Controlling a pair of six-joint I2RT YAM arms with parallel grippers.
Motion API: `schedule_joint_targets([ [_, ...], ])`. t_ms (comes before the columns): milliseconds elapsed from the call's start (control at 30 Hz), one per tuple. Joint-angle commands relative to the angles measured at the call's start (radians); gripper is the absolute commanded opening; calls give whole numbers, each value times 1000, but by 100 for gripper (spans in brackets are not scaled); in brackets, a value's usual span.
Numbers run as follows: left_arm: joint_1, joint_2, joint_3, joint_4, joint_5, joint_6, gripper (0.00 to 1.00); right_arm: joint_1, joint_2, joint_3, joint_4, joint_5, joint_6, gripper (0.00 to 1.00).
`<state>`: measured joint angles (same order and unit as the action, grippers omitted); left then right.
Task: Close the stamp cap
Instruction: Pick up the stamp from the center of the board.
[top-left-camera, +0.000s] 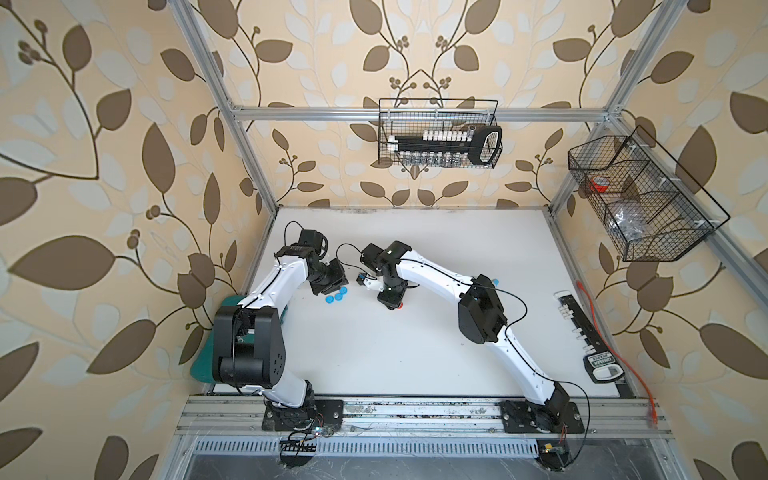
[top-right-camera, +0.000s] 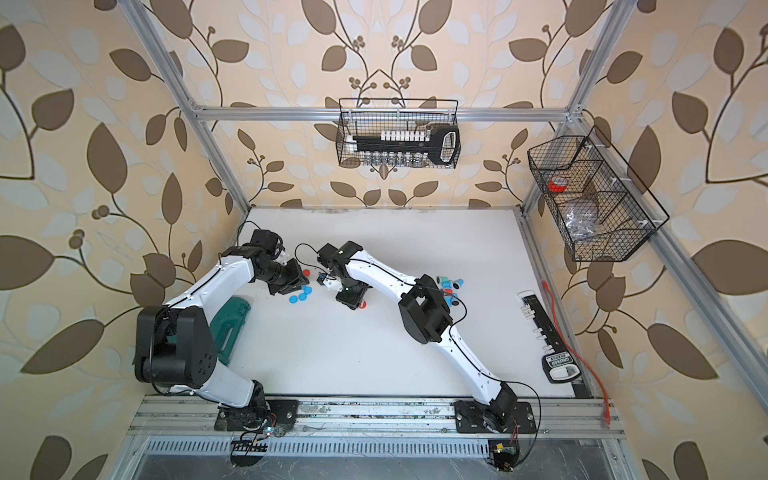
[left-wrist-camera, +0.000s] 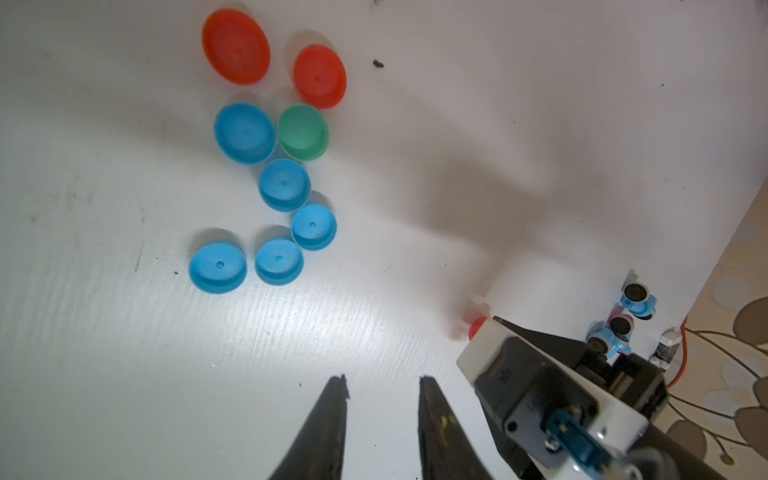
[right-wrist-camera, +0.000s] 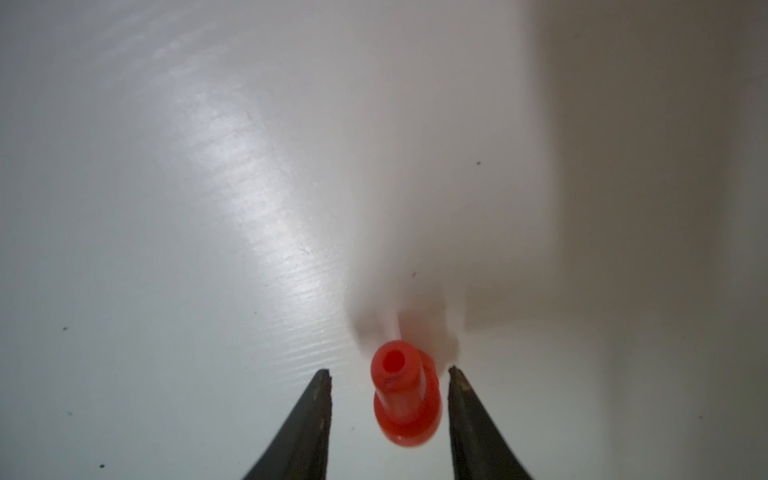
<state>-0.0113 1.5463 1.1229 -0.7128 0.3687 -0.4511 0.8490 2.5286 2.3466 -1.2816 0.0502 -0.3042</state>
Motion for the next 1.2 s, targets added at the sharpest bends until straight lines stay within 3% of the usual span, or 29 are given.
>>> schedule_joint_targets([
  [0, 11, -29, -6, -8, 27, 13, 32, 7, 44, 15, -3, 17, -1, 40],
  [267, 11, -31, -9, -8, 27, 15, 31, 6, 62, 35, 3, 25, 10, 34],
  [1167, 12, -22, -28, 4, 32, 12, 31, -4, 25, 51, 5, 11, 19, 32],
])
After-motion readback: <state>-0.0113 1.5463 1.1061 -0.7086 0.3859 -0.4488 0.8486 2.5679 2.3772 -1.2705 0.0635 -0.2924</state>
